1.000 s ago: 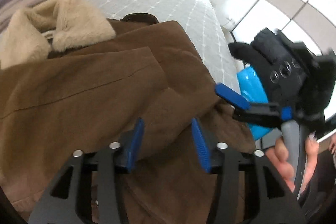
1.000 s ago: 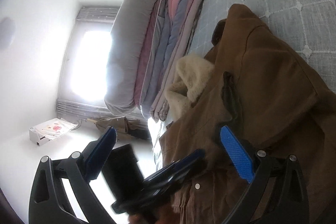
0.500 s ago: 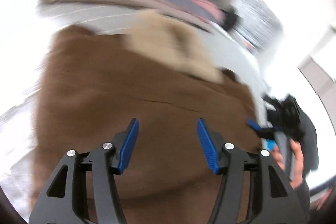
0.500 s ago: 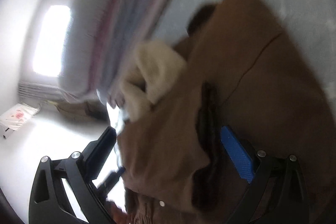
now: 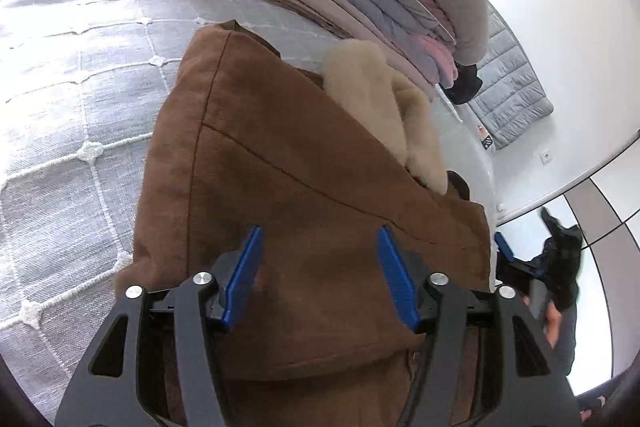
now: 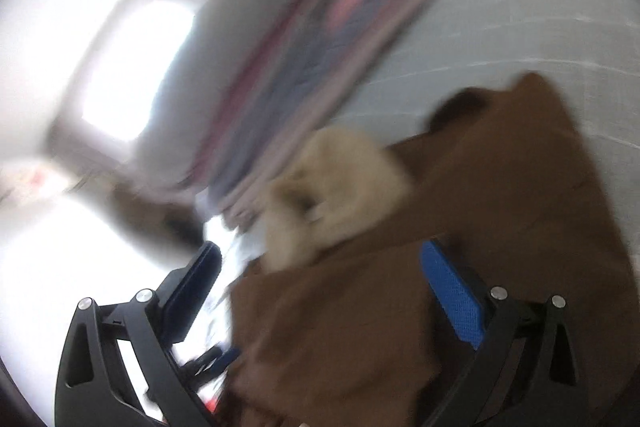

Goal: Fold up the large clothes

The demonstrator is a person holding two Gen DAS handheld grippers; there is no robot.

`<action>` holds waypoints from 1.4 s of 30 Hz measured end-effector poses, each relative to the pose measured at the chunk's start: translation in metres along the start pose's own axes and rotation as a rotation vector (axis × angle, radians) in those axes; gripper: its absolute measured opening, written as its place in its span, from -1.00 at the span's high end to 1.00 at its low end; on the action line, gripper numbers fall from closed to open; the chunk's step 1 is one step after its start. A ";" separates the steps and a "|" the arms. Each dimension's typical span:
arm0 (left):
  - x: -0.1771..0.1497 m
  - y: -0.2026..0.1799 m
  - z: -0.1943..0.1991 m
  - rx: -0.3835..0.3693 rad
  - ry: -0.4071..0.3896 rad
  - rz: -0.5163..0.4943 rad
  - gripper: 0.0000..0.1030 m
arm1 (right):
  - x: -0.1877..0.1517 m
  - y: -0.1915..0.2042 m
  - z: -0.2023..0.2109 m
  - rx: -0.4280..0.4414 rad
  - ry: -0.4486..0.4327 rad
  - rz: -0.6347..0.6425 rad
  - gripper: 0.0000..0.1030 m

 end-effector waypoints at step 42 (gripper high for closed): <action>-0.210 0.141 0.267 0.051 0.089 0.427 -0.68 | -0.121 -0.151 0.282 -0.219 0.546 -0.218 -0.87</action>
Point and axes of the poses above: each gripper's, at about its wrist camera, not at the fingertips, and z roughly against the way its jaws point, y to its left, x to its top, the point moved 2 cm from there along -z, roughly the way its jaws point, and after that the axes turned 11 degrees about -y, right-handed, at the moved point
